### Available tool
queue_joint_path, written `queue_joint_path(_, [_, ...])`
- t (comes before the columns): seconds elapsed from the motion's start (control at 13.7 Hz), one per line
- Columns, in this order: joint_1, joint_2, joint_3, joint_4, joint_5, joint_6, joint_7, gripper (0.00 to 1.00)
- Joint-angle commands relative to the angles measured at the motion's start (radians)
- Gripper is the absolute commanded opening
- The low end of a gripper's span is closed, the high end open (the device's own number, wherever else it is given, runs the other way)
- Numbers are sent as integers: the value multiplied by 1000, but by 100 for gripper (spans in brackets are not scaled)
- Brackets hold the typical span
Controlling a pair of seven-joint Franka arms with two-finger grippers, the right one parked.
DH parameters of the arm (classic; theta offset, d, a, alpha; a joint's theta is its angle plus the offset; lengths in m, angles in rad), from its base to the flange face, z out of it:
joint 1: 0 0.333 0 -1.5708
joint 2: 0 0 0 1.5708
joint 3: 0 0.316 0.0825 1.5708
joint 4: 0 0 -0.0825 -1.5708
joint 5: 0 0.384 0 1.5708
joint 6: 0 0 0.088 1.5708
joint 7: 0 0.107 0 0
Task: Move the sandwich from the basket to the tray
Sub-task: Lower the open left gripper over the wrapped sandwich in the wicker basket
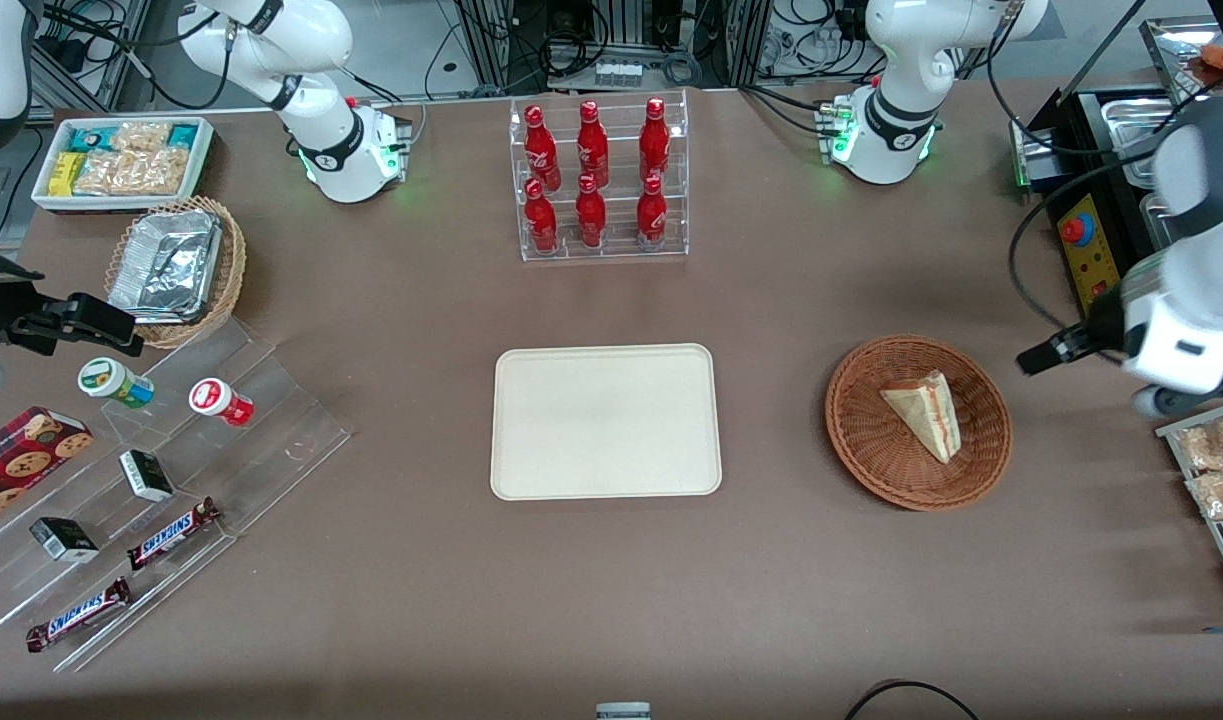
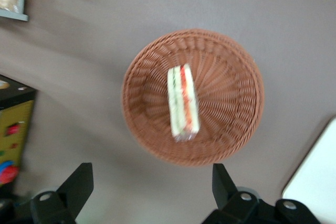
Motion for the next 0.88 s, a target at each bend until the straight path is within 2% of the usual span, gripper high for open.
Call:
queue_joint_path(0.0, [-44,-16,2,-143,10,164,-177,100])
queue_joint_path(0.15, [-63,-17,0,-244,13,301,-221,100])
queue_joint_path(0.51, [-64,-28,2,-407,23,474,-253,100])
queue_joint_path(0.8, [-63,-5,2,-436,25,533,-253,100])
